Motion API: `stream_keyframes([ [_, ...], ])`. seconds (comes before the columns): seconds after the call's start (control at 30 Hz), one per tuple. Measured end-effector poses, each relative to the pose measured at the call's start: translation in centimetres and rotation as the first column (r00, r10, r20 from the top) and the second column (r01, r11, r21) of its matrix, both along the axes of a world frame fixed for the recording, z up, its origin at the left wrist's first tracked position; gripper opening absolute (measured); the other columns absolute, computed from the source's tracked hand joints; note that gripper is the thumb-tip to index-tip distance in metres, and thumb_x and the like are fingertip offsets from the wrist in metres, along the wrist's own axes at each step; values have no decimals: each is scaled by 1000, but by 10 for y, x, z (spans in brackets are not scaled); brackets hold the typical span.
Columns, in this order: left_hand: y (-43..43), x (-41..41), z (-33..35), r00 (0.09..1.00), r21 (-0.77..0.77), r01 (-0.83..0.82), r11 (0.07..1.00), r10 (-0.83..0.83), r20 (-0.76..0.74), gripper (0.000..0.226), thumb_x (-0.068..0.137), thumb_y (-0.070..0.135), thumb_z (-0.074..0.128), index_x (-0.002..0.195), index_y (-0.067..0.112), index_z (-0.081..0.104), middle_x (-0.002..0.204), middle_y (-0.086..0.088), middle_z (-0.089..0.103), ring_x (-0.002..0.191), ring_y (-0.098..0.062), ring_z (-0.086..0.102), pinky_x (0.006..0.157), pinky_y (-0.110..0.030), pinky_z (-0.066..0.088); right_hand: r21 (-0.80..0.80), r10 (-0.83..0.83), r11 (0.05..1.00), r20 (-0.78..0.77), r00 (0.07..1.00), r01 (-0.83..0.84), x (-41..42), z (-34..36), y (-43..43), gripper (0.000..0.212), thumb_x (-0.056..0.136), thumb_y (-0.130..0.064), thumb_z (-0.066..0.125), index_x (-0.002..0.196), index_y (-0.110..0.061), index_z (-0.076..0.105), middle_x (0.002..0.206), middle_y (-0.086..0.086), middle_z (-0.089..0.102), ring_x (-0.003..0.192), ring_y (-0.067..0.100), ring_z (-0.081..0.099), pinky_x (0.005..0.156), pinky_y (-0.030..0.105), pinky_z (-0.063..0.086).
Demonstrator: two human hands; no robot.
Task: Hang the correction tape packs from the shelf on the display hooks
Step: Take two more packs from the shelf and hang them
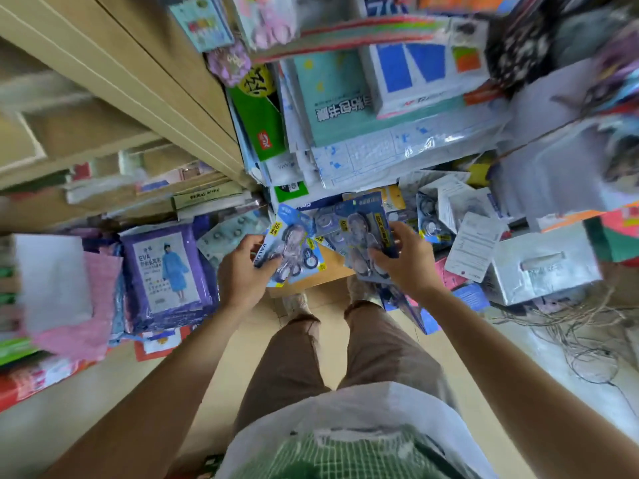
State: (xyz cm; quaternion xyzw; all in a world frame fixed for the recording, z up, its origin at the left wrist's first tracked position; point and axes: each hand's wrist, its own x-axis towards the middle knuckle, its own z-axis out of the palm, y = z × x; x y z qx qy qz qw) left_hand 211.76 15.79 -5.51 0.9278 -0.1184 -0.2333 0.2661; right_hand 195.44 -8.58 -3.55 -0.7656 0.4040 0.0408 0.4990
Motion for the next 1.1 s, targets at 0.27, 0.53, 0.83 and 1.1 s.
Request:
stream_keyframes([
  [0.27, -24, 30, 158, 943, -79, 186, 979, -155, 295, 41, 83, 34, 80, 120, 20, 68, 110, -4, 76, 97, -27, 72, 79, -38, 55, -176, -12, 983, 252, 968, 58, 33, 133, -33, 37, 83, -24, 78, 116, -20, 62, 89, -2, 70, 75, 23, 67, 64, 33, 51],
  [0.53, -49, 65, 287, 839, -306, 283, 909, -80, 538, 42, 81, 42, 73, 119, 35, 59, 104, 3, 75, 89, -21, 70, 80, -36, 57, -389, 108, 918, 432, 895, 77, 66, 253, -58, 34, 88, -25, 75, 119, -22, 64, 94, 2, 72, 81, 21, 66, 68, 37, 52],
  [0.83, -57, 70, 402, 721, -440, 407, 801, 14, 693, 36, 79, 25, 85, 112, 18, 72, 96, 11, 73, 82, -2, 65, 75, -12, 49, -421, 99, 847, 725, 682, 325, 75, 350, -61, 24, 87, -1, 71, 109, -6, 64, 81, -15, 59, 68, -2, 50, 63, 1, 36],
  [1.1, -66, 89, 493, 639, -553, 541, 634, 118, 760, 40, 80, 19, 85, 106, 41, 65, 92, 43, 65, 82, 17, 62, 74, -2, 44, -360, 148, 845, 868, 475, 395, 97, 413, -72, 30, 87, 5, 69, 112, -9, 60, 94, -16, 63, 87, -13, 56, 80, 7, 41],
])
